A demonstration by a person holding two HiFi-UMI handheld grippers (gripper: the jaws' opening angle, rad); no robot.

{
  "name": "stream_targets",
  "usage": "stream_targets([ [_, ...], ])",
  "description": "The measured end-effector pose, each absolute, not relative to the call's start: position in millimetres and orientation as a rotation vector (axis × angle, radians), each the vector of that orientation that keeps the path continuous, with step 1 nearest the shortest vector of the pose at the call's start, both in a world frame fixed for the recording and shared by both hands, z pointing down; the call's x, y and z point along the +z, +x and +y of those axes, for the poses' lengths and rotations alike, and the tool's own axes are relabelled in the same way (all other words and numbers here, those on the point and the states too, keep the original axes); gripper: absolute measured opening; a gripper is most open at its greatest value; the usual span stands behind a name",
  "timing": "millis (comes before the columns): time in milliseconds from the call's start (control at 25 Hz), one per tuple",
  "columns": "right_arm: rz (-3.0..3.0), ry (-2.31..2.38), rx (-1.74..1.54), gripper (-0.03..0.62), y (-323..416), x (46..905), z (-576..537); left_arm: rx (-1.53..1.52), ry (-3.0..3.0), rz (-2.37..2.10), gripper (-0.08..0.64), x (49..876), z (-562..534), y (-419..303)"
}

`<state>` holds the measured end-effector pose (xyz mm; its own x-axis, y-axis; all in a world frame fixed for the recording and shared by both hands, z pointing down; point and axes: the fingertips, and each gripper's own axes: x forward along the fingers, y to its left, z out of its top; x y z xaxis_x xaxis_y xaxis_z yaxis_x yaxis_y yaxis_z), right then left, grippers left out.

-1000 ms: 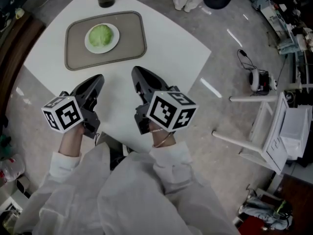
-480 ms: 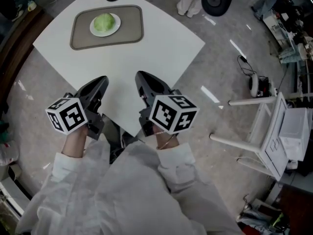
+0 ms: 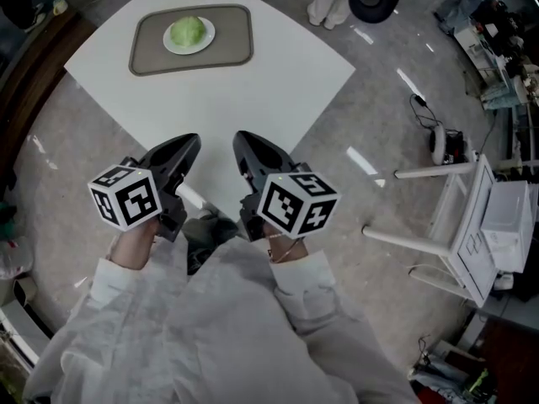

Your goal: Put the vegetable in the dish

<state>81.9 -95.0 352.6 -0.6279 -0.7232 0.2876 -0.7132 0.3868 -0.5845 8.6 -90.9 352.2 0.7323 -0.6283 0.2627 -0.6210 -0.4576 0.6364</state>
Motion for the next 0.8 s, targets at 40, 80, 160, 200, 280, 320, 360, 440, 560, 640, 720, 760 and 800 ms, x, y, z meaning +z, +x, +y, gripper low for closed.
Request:
stream_targets([
  [40,2.611,-1.355,-1.081,0.015,79,352,-94,-0.013,2.197,-0.924,0.008,351,-89,9],
  [80,2.617,-1.363,-1.076,0.014,76,352,-92,-0.017,2.204,-0.911,0.008,349,-87,8],
  [160,2.624,-1.375,-1.073,0.015,71,353,-89,-0.032,2.212,-0.897,0.008,347,-85,6],
  [200,2.625,-1.377,-1.074,0.014,68,353,-88,-0.037,2.213,-0.894,0.008,346,-84,4],
  [280,2.631,-1.379,-1.067,0.014,63,352,-85,-0.033,2.220,-0.882,0.008,346,-83,2],
  [320,2.636,-1.381,-1.056,0.014,61,350,-84,-0.023,2.226,-0.875,0.008,346,-83,1],
  [360,2.639,-1.384,-1.046,0.015,59,349,-83,-0.011,2.232,-0.869,0.008,347,-82,1],
  [440,2.637,-1.387,-1.039,0.015,58,348,-79,0.006,2.238,-0.854,0.008,347,-79,4],
  [560,2.631,-1.396,-1.045,0.014,58,350,-76,0.003,2.237,-0.822,0.008,346,-74,7],
  [640,2.637,-1.411,-1.035,0.015,57,352,-76,0.000,2.242,-0.822,0.008,346,-73,4],
  [720,2.650,-1.423,-1.016,0.014,53,352,-76,-0.004,2.245,-0.825,0.008,346,-73,0],
  [760,2.658,-1.423,-1.008,0.014,51,352,-76,-0.007,2.244,-0.826,0.008,346,-73,-1],
  [800,2.666,-1.420,-1.003,0.014,49,352,-76,-0.009,2.242,-0.828,0.008,346,-73,-3],
])
